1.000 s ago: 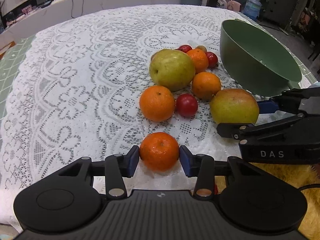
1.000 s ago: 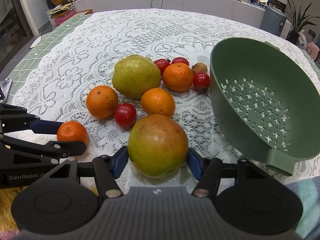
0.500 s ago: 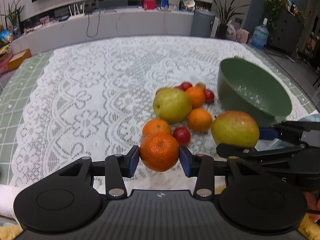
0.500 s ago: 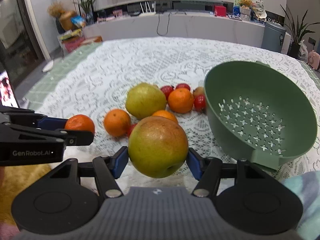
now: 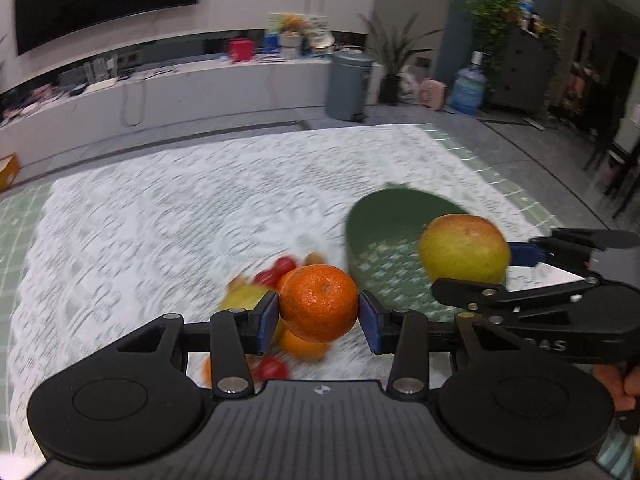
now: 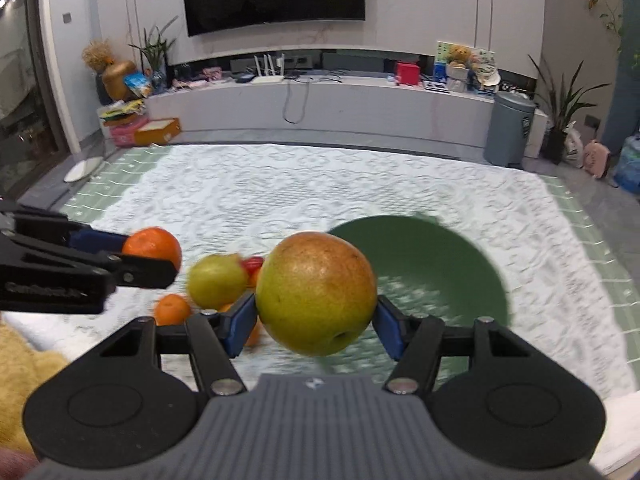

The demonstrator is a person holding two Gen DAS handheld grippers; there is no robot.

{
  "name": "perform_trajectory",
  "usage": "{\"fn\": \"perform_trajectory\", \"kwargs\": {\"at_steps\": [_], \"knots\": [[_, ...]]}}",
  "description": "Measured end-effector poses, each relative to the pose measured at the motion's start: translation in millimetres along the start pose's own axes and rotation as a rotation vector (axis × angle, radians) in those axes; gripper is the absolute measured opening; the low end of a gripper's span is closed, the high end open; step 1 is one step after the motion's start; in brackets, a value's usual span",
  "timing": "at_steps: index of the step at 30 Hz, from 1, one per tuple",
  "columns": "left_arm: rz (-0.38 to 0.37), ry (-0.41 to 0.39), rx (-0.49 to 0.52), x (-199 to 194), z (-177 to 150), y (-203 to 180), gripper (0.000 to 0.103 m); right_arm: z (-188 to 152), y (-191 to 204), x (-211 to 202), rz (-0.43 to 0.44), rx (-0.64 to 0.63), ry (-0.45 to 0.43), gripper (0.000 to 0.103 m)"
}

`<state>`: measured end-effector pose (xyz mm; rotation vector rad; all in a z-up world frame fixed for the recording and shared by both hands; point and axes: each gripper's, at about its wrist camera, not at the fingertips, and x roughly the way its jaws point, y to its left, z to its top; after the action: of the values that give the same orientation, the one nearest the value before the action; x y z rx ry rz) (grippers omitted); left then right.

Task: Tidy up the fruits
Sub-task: 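Carry the mango and orange over the green colander and lower them in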

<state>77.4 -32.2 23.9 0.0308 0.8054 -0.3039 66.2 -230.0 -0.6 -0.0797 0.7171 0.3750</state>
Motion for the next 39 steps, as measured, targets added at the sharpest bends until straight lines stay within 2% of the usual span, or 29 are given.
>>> {"fn": "perform_trajectory", "kwargs": {"at_steps": [5, 11, 15, 27, 35, 39], "knots": [[-0.038, 0.037, 0.093, 25.7, 21.8, -30.4, 0.049, 13.2, -37.1, 12.6, 0.006, -0.025, 0.096, 0.06], [-0.08, 0.089, 0.193, 60.6, 38.4, -58.0, 0.049, 15.1, -61.9, 37.9, -0.025, -0.087, 0.209, 0.06], [-0.089, 0.132, 0.281, 83.1, 41.4, -71.6, 0.049, 16.3, -74.6, 55.3, -0.001, -0.079, 0.275, 0.06], [-0.116, 0.247, 0.374, 131.1, 42.2, -78.2, 0.049, 15.0, -75.3, 102.0, 0.035, -0.187, 0.434, 0.06], [-0.129, 0.316, 0.392, 154.1, 38.9, -78.5, 0.049, 10.3, -75.0, 114.5, 0.057, -0.214, 0.501, 0.06], [-0.126, 0.348, 0.394, 162.7, 35.8, -77.2, 0.049, 11.7, -70.7, 114.0, 0.055, -0.243, 0.503, 0.06]]}}
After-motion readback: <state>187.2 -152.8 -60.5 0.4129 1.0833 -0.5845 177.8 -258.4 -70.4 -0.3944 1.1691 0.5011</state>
